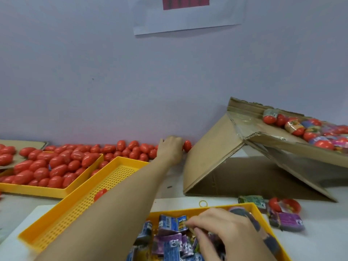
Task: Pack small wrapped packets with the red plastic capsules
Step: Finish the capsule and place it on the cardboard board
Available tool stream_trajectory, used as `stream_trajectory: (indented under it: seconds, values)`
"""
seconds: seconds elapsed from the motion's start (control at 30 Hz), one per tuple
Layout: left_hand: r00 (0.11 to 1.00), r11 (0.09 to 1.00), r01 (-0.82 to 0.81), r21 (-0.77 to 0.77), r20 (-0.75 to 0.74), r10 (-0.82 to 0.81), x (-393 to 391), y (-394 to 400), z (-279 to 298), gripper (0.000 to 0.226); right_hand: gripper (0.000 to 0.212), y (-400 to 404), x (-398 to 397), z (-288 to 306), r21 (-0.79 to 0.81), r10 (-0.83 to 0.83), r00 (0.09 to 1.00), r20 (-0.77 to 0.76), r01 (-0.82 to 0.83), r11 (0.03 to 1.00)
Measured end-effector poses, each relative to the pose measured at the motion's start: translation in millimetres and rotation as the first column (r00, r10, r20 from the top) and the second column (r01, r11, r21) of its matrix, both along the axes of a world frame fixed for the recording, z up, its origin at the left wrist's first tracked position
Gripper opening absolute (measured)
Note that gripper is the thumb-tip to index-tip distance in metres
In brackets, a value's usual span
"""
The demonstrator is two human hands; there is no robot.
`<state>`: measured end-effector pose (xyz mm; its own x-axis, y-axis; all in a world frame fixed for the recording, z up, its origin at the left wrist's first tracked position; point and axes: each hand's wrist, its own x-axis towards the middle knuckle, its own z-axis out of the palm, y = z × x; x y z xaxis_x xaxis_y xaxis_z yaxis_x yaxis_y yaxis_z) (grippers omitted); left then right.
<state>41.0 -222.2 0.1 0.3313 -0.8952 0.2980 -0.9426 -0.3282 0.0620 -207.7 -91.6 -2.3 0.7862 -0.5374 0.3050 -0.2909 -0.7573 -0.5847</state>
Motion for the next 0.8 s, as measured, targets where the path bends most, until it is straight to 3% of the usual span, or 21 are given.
stream_trajectory:
  seconds: [0.1,0.23,0.3,0.47,0.67,0.73,0.8]
  values:
    - [1.000,0.995,-0.013,-0.101,-0.025,0.011,-7,9,5,0.017,0.037,-1,-1,3,0.004,-0.017,1.000,0.017,0.017,1.000]
    - [0.940,0.934,-0.021,-0.357,-0.326,-0.104,-25,43,19,0.021,0.023,1,-4,3,-0.010,-0.037,0.999,0.031,0.038,0.999]
    - [0.902,0.908,-0.026,-0.418,-0.401,-0.159,-35,69,27,0.018,0.021,3,-5,2,-0.018,-0.071,0.997,0.034,0.072,0.997]
    - [0.877,0.888,0.028,-0.458,-0.415,-0.241,-59,148,50,0.027,0.018,8,-8,0,0.000,-0.150,0.985,0.087,0.150,0.989]
    - [0.703,0.951,0.011,-0.310,-0.674,-0.227,-101,210,40,0.025,0.023,15,-8,4,-0.041,-0.162,0.978,0.128,0.169,0.985]
    - [0.670,0.923,-0.012,-0.385,-0.688,-0.278,-114,218,33,0.013,0.021,16,-9,3,-0.040,-0.155,0.979,0.129,0.161,0.986]
    - [0.677,0.883,-0.030,-0.468,-0.660,-0.326,-123,222,28,0.016,0.018,16,-11,4,-0.024,-0.148,0.979,0.137,0.153,0.988]
